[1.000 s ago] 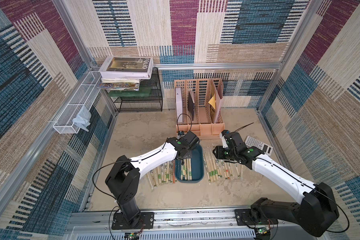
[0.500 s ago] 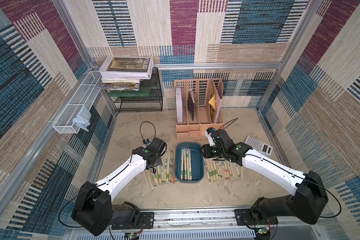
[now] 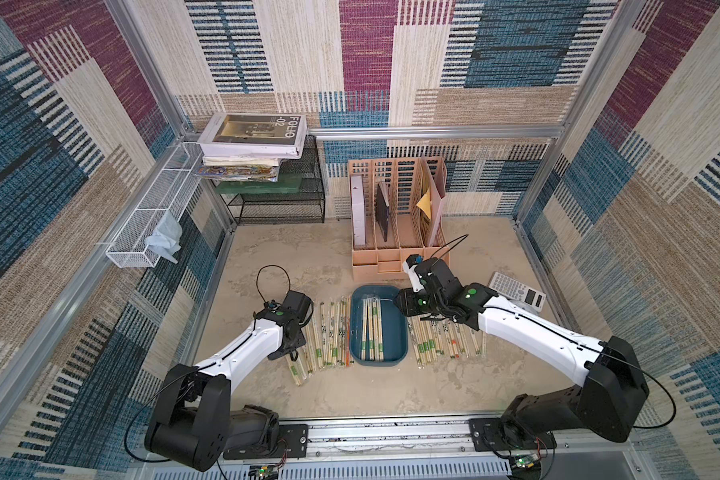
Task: Take the paired disposable chopsticks out of the storage box
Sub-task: Place the paired disposable chopsticks at the center of the board, then pick up the paired disposable chopsticks from the storage box.
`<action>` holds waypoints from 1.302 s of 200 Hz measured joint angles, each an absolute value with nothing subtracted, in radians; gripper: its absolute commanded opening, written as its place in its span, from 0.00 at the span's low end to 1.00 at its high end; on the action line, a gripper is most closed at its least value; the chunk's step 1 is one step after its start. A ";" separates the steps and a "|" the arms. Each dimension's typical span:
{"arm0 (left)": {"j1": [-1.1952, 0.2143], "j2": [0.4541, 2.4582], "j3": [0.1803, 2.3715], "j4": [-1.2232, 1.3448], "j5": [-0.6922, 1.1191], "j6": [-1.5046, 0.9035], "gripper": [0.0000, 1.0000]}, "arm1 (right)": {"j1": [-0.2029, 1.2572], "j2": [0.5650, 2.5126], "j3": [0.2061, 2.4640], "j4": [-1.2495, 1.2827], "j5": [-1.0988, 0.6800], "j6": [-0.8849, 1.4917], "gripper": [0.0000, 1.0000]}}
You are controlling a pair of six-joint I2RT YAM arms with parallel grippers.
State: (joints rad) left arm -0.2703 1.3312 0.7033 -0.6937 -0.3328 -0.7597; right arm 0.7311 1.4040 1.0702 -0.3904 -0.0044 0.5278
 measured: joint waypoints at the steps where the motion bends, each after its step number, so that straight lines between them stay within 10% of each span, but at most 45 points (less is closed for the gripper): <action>1: -0.270 1.332 0.703 -0.693 -0.333 -0.760 0.09 | 0.731 1.404 1.070 -0.390 -0.004 0.528 0.44; 57: -0.265 1.354 0.720 -0.682 -0.313 -0.770 0.42 | 0.718 1.362 1.039 -0.391 -0.004 0.527 0.45; 143: -0.457 1.233 0.920 -0.719 -0.207 -0.777 0.44 | 0.691 1.341 0.970 -0.373 -0.004 0.533 0.45; 260: -0.815 1.764 1.355 -0.706 -0.207 -0.804 0.31 | 0.626 1.272 0.875 -0.352 -0.007 0.551 0.45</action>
State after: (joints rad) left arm -0.8146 1.7638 1.3552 -0.7059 -0.2066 -0.8036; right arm 0.6258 1.2720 0.8745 -0.3523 -0.0071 0.5510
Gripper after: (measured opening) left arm 0.341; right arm 0.447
